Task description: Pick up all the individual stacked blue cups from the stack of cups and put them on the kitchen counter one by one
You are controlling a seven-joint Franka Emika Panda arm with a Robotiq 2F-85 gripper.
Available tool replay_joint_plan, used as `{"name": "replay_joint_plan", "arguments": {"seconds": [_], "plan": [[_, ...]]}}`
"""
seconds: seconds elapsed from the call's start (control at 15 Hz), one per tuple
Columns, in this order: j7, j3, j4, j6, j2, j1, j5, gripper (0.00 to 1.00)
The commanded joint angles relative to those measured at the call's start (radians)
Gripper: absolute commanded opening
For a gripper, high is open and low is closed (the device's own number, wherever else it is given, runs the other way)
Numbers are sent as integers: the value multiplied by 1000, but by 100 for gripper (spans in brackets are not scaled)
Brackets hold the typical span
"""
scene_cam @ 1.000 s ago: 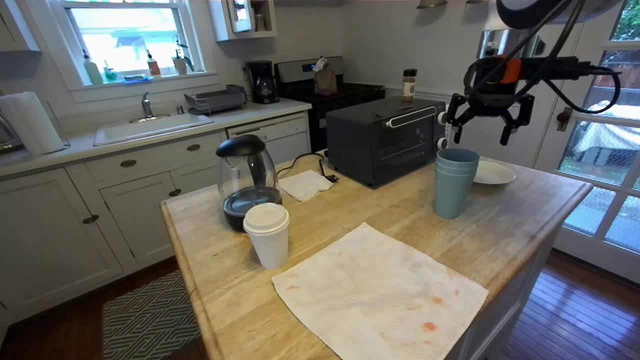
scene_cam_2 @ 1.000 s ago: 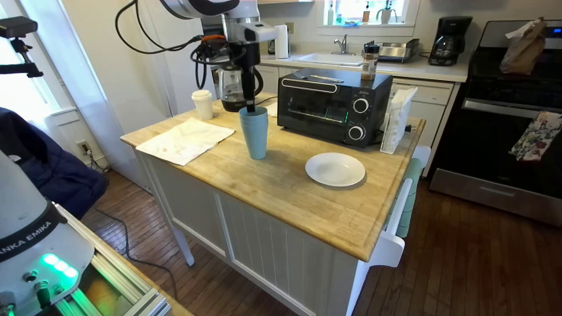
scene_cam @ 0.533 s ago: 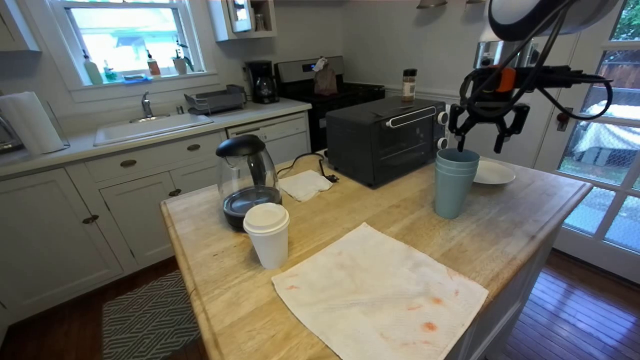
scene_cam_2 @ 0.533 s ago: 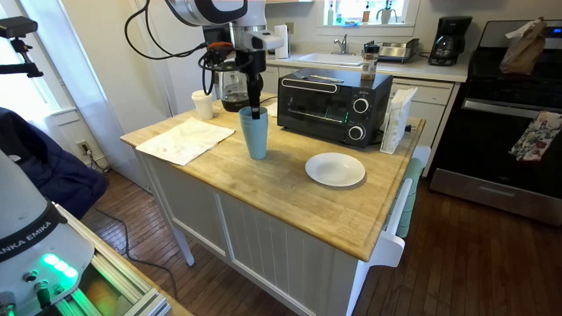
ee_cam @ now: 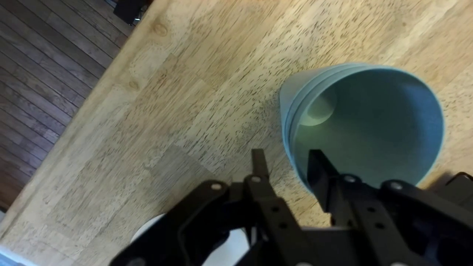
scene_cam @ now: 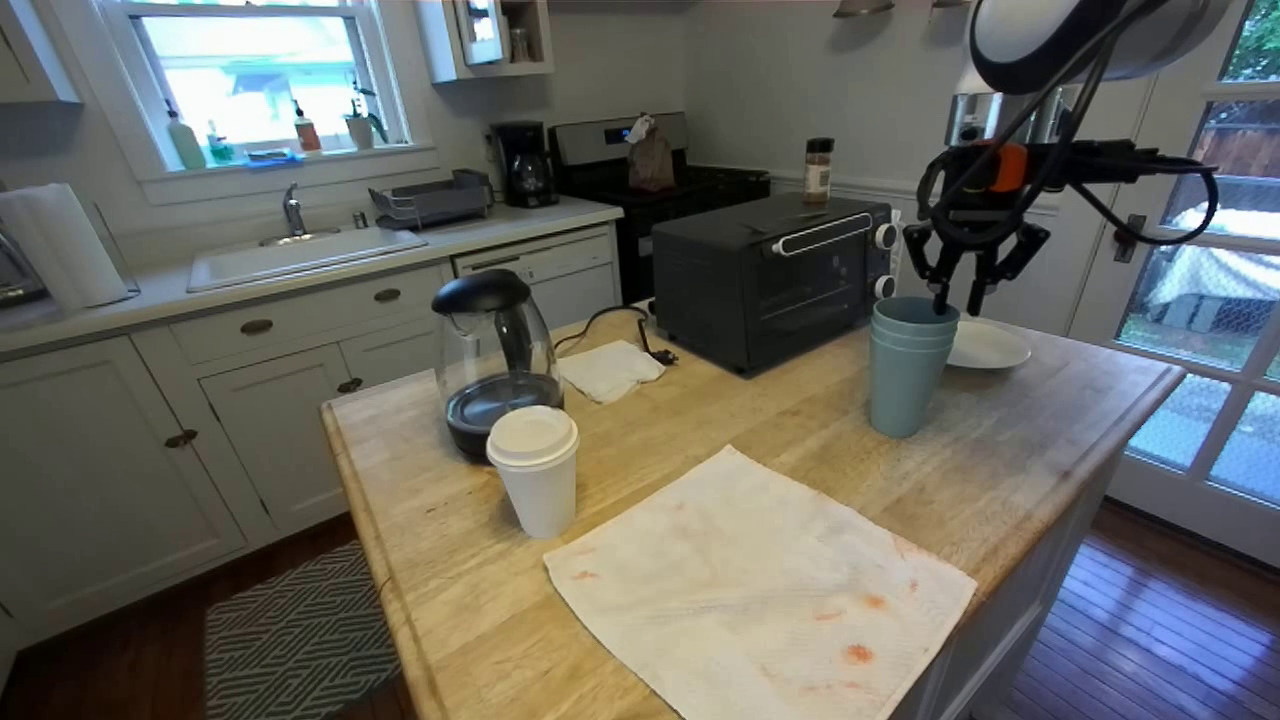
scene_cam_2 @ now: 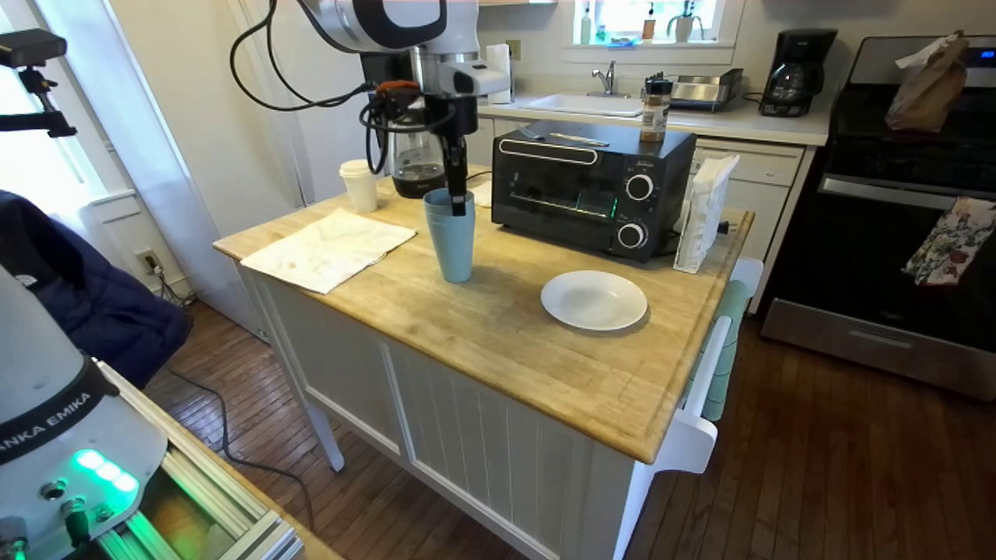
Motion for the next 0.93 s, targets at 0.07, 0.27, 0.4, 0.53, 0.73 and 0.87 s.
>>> {"name": "replay_joint_plan", "arguments": {"seconds": [0.07, 0.27, 0.4, 0.53, 0.73, 0.87], "plan": [[-24, -20, 31, -11, 26, 21, 17, 73], [-32, -19, 34, -14, 29, 24, 20, 61], [-36, -18, 35, -14, 32, 27, 21, 46], [-39, -18, 36, -14, 35, 29, 25, 28], [-47, -17, 37, -14, 36, 31, 29, 7], [-50, -17, 39, -13, 34, 32, 31, 0]]}}
